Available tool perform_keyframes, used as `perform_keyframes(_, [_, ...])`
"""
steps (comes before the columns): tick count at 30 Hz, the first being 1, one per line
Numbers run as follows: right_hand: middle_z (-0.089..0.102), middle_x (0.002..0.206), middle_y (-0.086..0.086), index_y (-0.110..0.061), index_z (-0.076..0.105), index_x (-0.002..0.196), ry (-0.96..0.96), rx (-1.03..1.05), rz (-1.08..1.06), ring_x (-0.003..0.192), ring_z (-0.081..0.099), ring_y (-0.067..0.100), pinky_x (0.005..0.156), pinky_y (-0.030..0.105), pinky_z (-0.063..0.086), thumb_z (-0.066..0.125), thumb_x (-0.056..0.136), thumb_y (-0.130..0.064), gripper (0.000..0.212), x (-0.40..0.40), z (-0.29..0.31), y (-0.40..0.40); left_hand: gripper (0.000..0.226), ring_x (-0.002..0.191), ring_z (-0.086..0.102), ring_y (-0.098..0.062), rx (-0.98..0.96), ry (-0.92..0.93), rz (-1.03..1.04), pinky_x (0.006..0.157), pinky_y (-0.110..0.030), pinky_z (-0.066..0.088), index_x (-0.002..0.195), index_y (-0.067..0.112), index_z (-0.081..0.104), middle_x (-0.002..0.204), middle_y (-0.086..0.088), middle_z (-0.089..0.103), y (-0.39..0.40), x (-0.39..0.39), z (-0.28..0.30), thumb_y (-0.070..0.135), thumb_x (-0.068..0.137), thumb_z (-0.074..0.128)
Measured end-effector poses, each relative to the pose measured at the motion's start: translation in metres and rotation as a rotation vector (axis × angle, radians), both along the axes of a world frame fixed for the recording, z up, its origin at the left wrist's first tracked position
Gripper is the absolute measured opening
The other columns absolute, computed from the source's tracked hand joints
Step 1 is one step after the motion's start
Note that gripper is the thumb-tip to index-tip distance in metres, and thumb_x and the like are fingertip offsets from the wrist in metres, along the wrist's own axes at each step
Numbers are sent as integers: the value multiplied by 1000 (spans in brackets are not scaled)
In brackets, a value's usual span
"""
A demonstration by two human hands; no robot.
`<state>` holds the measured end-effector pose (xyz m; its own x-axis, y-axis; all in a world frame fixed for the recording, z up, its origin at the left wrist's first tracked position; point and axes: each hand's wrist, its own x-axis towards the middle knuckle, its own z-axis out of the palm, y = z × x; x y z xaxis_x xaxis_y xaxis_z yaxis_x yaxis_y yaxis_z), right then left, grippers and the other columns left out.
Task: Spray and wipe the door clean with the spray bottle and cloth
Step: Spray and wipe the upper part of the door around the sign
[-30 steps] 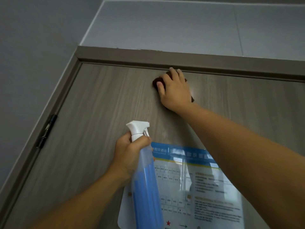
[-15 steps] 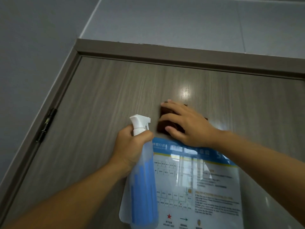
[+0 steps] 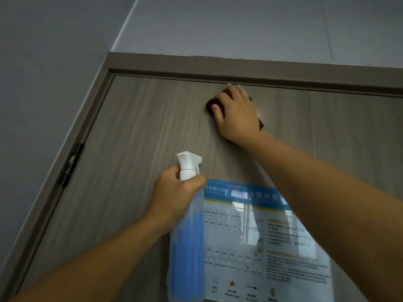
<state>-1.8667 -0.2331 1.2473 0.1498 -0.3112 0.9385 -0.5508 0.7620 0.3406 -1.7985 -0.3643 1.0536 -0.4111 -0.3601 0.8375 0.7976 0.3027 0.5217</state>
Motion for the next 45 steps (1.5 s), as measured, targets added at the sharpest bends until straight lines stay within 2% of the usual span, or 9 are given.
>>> perform_keyframes(11, [38, 162, 2, -25, 64, 134, 62, 615, 5, 154, 28, 17, 120, 35, 30, 51, 102, -48, 41, -13, -75, 99, 35, 70, 69, -30, 31, -11, -47, 72, -72, 57, 76, 12, 68, 70, -9, 68, -5, -7, 1, 40, 57, 76])
perform_keyframes(16, [52, 145, 15, -11, 67, 130, 59, 153, -14, 136, 49, 33, 114, 45, 40, 61, 101, -34, 37, -21, -27, 156, 35, 71, 71, -34, 22, -4, -23, 71, -72, 57, 78, 13, 69, 71, -11, 70, -6, -9, 2, 41, 57, 75])
perform_keyframes(19, [48, 150, 16, -10, 61, 136, -50, -284, 8, 142, 40, 34, 118, 45, 34, 53, 104, -39, 44, -26, -5, 154, 35, 76, 74, -40, 11, -1, -12, 73, -72, 58, 79, 15, 70, 74, -14, 72, -3, -9, 2, 41, 58, 76])
perform_keyframes(22, [38, 159, 15, -14, 57, 138, -101, -472, -4, 151, 27, 35, 123, 52, 27, 44, 106, -41, 44, -22, -2, 118, 35, 83, 73, -47, 7, 5, 3, 73, -72, 58, 80, 15, 69, 78, -20, 72, -1, -7, 3, 41, 58, 75])
perform_keyframes(25, [43, 156, 13, -16, 59, 135, -47, -287, 10, 150, 30, 33, 121, 53, 30, 44, 106, -41, 41, -15, -17, 87, 34, 84, 71, -50, 4, 9, 4, 72, -72, 58, 78, 14, 68, 80, -22, 72, 1, -5, 3, 41, 57, 74])
perform_keyframes(29, [42, 157, 9, -20, 61, 135, 13, 226, 35, 152, 30, 28, 122, 52, 31, 51, 105, -40, 38, -10, -58, 84, 39, 83, 70, -53, 11, 13, 19, 73, -70, 56, 79, 10, 66, 75, -19, 69, 3, -4, 2, 41, 56, 73])
perform_keyframes(33, [37, 163, 6, -22, 61, 137, 34, 505, 1, 156, 24, 24, 121, 45, 32, 50, 104, -43, 40, -22, -89, 136, 29, 63, 65, -21, 16, -3, 79, 61, -46, 54, 72, 17, 63, 60, 5, 62, 2, -7, 1, 41, 59, 72])
perform_keyframes(38, [45, 152, 16, -12, 63, 132, 8, 139, 26, 145, 39, 34, 124, 36, 25, 55, 103, -34, 38, -33, -69, 212, 28, 66, 63, -16, 10, -25, 124, 59, -37, 50, 79, 14, 65, 64, 6, 64, 7, -4, 1, 37, 64, 72])
perform_keyframes(45, [34, 162, 15, -13, 58, 135, -166, -554, 54, 154, 21, 36, 121, 55, 28, 49, 105, -37, 40, -32, -22, 177, 32, 65, 57, -15, -47, 37, 122, 60, -33, 44, 82, 9, 66, 69, 0, 62, 51, 2, 29, 35, 63, 69])
